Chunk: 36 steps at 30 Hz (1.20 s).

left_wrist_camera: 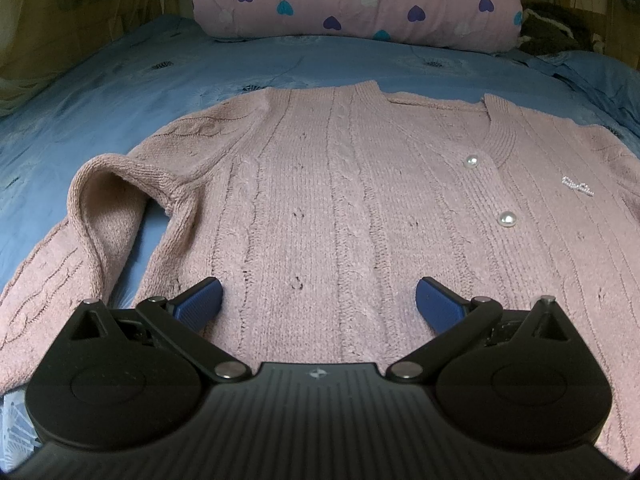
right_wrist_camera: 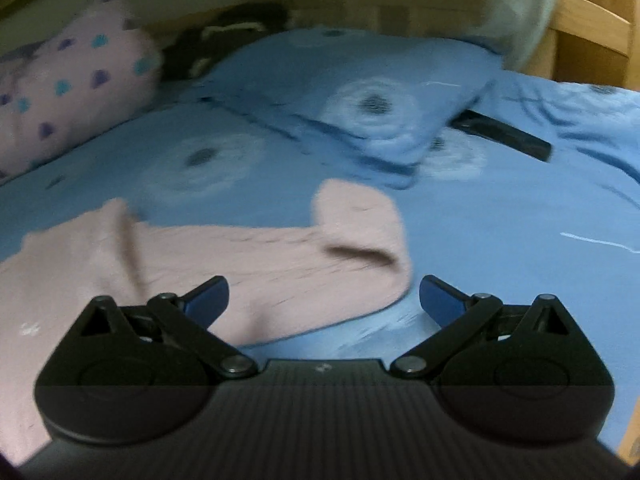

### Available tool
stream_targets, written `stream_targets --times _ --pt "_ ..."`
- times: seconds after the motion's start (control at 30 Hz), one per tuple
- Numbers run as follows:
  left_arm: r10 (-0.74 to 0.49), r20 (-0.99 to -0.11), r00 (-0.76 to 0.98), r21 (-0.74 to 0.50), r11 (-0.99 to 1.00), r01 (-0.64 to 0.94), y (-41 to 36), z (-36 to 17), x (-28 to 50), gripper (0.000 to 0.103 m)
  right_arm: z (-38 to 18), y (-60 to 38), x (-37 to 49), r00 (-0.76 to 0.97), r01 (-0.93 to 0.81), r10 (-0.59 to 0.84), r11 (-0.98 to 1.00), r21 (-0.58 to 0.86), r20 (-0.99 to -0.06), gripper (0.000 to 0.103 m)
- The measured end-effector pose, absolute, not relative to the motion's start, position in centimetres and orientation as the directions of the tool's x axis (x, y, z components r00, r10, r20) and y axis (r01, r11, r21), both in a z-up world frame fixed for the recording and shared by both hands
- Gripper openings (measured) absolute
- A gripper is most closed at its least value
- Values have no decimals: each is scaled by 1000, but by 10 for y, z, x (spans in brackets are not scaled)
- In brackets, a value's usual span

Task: Fold small clothes
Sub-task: 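Grasp the cardigan sleeve cuff with the right gripper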

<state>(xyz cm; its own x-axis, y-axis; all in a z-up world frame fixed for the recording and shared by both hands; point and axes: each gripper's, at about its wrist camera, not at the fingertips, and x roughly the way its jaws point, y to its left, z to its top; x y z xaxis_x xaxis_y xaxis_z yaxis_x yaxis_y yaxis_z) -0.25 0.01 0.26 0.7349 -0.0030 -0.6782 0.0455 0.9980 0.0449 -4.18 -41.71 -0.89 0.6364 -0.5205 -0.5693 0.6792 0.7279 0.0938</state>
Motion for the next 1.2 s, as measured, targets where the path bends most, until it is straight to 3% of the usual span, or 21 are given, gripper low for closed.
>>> stream_targets --times 0.3,0.47,0.57,0.7,0.8,0.97,1.2 --pt "-4 -677 736 41 998 44 1 2 -2 103 -28 -448 -23 560 749 -570 658 73 -602 103" --pt "-8 -695 719 57 996 66 1 8 -1 103 -35 -464 -20 580 758 -543 634 157 -607 102" --pt "-25 -724 689 78 990 118 0 18 4 103 -34 -473 -23 624 747 -537 623 232 -568 87" --pt "-22 -697 717 126 980 152 -2 39 6 103 -32 -482 -30 708 693 -473 607 388 -524 50" --pt "-47 -691 721 93 984 153 1 46 8 103 -24 -479 -32 734 668 -478 636 386 -482 24" --pt "-112 -701 705 -19 990 138 12 38 9 103 -13 -482 -47 759 651 -514 612 448 -400 18" --pt "-141 -727 672 -72 989 129 21 21 11 103 -3 -504 -79 706 684 -631 489 542 -322 16"
